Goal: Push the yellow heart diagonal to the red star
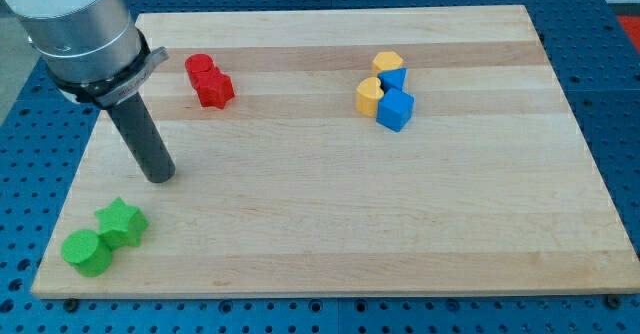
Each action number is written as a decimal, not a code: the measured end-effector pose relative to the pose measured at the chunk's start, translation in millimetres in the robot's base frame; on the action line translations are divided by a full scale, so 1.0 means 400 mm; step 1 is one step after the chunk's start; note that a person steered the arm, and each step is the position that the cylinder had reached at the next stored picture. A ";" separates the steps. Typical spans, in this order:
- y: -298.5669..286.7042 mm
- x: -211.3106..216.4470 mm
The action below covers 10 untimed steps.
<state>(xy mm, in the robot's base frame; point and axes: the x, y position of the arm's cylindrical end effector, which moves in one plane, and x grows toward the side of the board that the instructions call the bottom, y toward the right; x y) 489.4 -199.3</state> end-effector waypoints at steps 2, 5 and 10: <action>0.012 0.001; 0.554 0.000; 0.701 -0.241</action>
<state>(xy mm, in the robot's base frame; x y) 392.9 81.1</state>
